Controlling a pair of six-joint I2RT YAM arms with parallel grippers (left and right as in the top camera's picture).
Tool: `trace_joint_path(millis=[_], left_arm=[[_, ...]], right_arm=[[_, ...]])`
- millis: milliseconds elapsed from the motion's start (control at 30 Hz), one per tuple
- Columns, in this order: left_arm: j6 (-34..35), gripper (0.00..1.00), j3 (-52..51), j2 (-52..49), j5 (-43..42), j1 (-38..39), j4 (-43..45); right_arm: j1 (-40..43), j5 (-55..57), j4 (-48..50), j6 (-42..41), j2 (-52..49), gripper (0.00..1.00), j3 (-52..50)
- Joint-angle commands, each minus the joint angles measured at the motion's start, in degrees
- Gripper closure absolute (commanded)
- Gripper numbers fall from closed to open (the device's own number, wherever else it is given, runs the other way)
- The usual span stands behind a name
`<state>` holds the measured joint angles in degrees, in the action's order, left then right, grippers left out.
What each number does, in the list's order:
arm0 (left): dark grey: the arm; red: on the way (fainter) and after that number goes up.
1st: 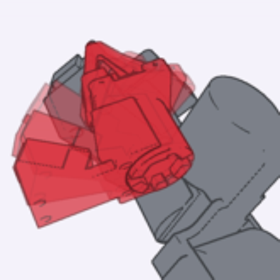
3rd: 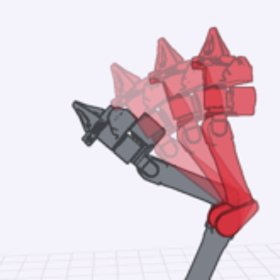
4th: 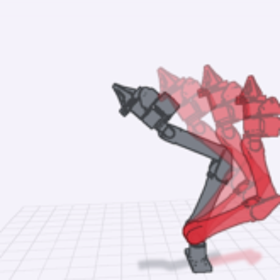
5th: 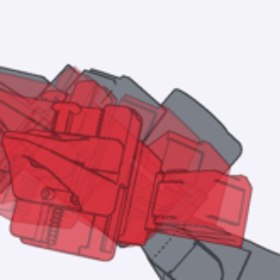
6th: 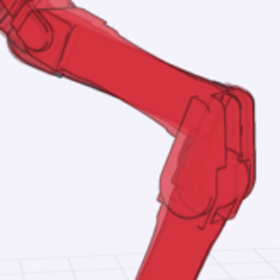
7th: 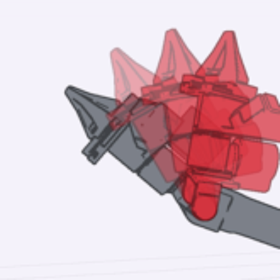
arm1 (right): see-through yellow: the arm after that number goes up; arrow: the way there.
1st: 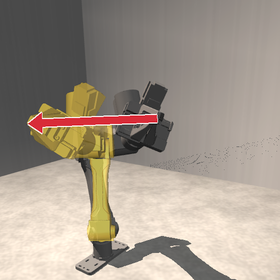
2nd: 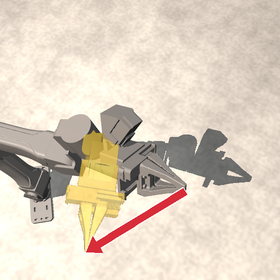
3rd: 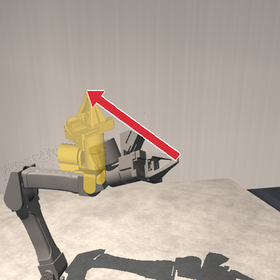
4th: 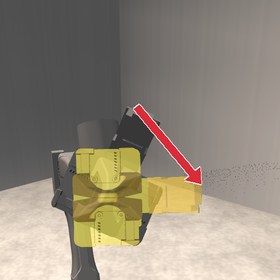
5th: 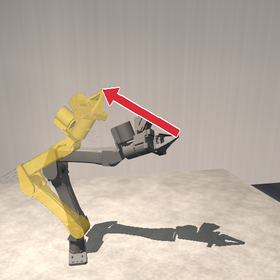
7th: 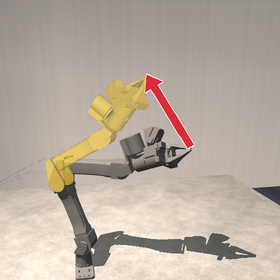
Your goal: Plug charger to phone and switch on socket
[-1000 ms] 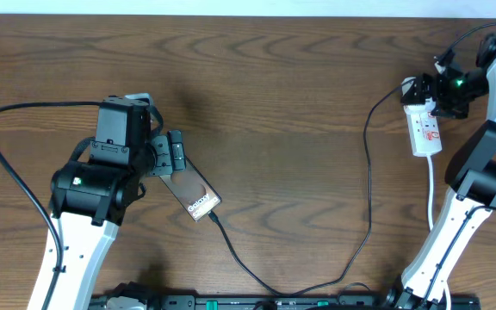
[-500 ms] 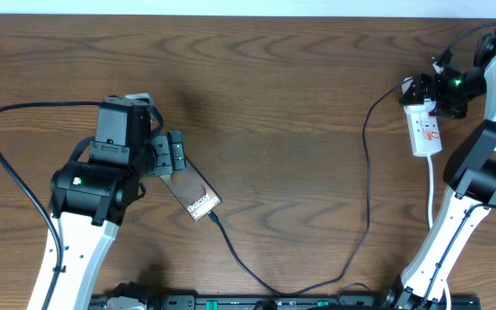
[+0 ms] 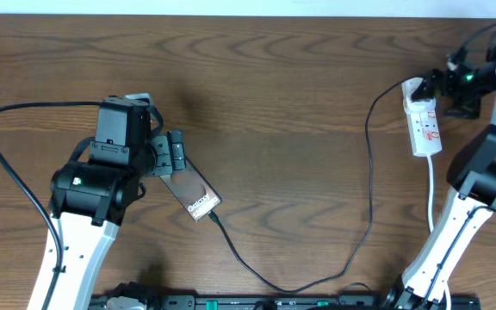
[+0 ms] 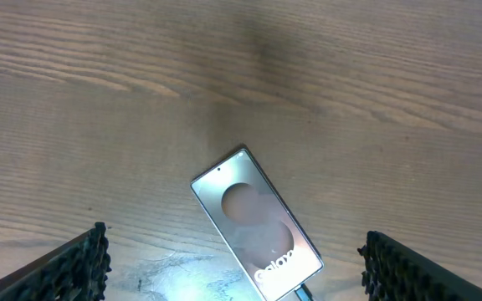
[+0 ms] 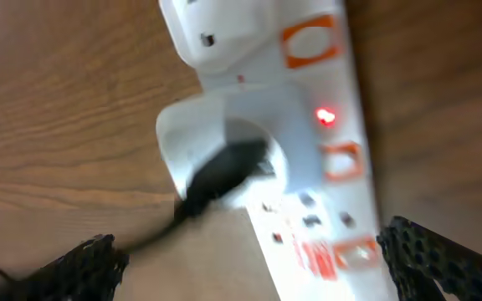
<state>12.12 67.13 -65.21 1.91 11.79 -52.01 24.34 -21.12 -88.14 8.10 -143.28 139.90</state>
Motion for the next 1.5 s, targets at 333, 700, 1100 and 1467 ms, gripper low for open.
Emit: trace_joint_path(millis=[333, 700, 1100, 1467], left_arm=[[-0.5, 0.07, 0.7, -0.07, 1.16, 0.17, 0.2], [-0.5, 0.07, 0.7, -0.07, 1.16, 0.17, 0.2], [-0.5, 0.07, 0.7, -0.04, 1.16, 0.17, 0.2], [-0.5, 0.07, 0.7, -0.04, 1.16, 0.17, 0.2]], right_arm=[[-0.74, 3.8, -9.2, -4.22, 20.17, 0.01, 1.9], [-8.76, 8.81, -8.37, -3.8, 31.06, 0.01, -8.72], [-10.08, 8.55, 7.06, -6.12, 47.36, 0.01, -40.06], [-10.88, 8.59, 38.36, -12.35, 82.42, 0.01, -84.52]])
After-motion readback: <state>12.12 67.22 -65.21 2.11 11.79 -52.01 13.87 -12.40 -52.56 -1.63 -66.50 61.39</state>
